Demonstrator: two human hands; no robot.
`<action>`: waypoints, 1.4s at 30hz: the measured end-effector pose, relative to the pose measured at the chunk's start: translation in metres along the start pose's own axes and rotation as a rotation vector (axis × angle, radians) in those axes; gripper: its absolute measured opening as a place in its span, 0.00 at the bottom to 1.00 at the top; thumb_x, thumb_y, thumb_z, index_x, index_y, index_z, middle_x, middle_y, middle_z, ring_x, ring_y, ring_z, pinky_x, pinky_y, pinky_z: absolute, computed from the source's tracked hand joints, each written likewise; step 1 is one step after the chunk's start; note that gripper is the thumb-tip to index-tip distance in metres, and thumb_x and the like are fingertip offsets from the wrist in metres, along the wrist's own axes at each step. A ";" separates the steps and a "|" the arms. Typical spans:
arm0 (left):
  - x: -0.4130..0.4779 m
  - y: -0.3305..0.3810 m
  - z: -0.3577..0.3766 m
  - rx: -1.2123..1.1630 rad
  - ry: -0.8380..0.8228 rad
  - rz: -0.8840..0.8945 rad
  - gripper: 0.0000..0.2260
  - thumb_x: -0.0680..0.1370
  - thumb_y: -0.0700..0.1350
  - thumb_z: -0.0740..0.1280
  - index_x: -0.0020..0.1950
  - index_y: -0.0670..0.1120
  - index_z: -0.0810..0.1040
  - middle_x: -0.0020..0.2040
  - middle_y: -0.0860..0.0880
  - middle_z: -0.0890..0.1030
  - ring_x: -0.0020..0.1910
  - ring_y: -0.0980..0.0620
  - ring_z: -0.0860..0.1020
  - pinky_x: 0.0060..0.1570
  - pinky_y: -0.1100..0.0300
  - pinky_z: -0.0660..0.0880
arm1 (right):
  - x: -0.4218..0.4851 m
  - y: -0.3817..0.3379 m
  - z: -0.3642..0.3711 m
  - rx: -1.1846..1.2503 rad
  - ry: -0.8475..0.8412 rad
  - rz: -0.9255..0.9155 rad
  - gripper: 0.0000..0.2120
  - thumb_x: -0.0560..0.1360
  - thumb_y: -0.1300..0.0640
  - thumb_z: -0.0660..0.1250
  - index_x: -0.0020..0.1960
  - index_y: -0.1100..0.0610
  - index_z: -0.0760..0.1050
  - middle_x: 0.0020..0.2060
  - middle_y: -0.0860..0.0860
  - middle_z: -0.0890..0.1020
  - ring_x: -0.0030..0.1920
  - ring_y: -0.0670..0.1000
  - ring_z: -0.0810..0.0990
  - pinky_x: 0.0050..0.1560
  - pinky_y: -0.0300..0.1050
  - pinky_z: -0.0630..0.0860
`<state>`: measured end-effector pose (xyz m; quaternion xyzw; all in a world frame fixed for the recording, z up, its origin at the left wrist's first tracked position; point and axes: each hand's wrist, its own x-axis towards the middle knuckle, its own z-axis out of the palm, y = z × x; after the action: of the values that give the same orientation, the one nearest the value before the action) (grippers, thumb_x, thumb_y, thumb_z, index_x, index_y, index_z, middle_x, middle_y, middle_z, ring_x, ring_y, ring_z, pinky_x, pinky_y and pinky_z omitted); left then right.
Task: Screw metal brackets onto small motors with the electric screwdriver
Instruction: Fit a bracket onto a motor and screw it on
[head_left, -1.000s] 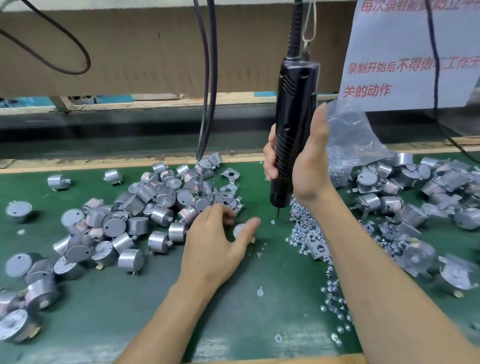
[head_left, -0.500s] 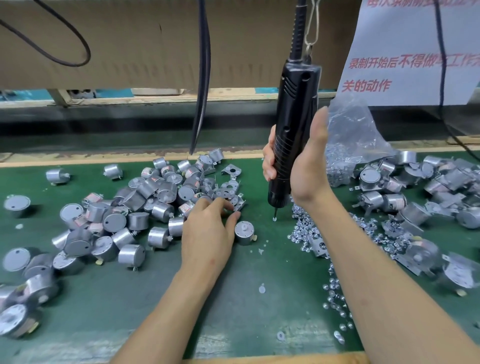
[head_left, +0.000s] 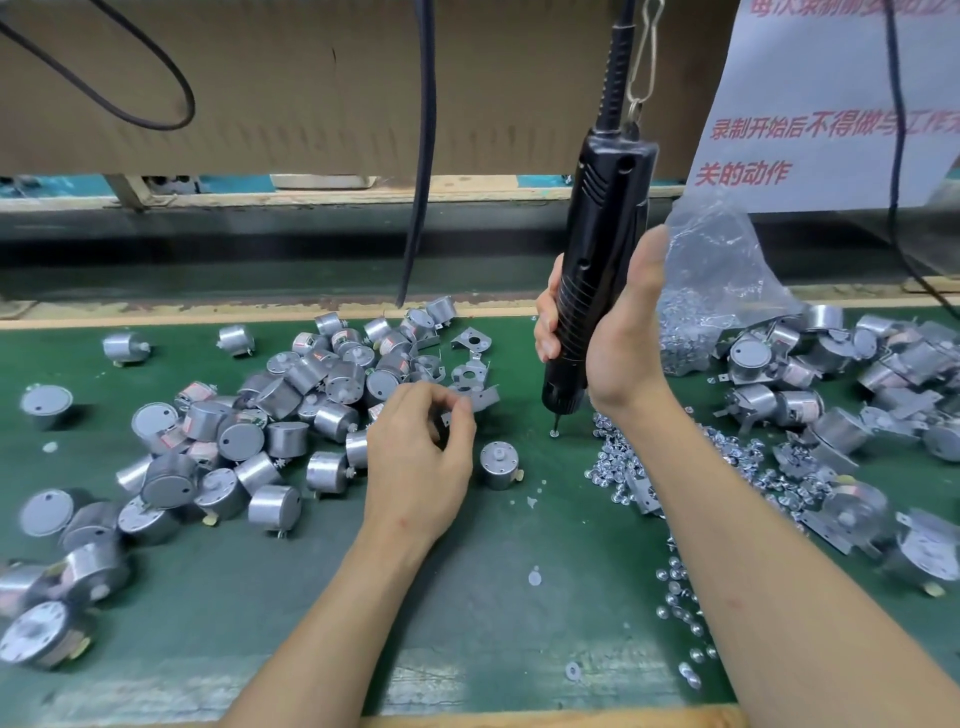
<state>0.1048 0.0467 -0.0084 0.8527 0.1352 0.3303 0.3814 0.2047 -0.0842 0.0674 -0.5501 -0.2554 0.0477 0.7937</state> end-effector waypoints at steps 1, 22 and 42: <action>0.000 -0.001 0.000 -0.006 0.011 0.011 0.06 0.78 0.44 0.69 0.41 0.49 0.78 0.36 0.56 0.75 0.37 0.58 0.72 0.37 0.72 0.66 | 0.000 0.000 0.000 -0.005 0.003 -0.003 0.41 0.61 0.15 0.57 0.37 0.55 0.72 0.29 0.55 0.72 0.25 0.54 0.69 0.31 0.47 0.67; -0.003 0.000 0.002 -0.029 -0.008 0.015 0.07 0.79 0.39 0.68 0.55 0.46 0.76 0.42 0.56 0.80 0.39 0.60 0.78 0.40 0.68 0.72 | -0.001 0.000 0.003 -0.056 0.020 -0.013 0.37 0.61 0.14 0.54 0.33 0.48 0.74 0.28 0.53 0.73 0.25 0.54 0.70 0.32 0.49 0.67; -0.001 0.000 0.000 -0.012 0.041 0.050 0.11 0.79 0.38 0.67 0.61 0.46 0.81 0.46 0.57 0.73 0.42 0.61 0.77 0.45 0.67 0.75 | -0.005 -0.001 0.008 -0.079 0.009 -0.035 0.35 0.63 0.15 0.53 0.34 0.47 0.75 0.28 0.53 0.74 0.25 0.54 0.71 0.32 0.47 0.69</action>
<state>0.1040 0.0463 -0.0093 0.8465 0.1197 0.3581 0.3753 0.1970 -0.0794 0.0687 -0.5766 -0.2629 0.0212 0.7733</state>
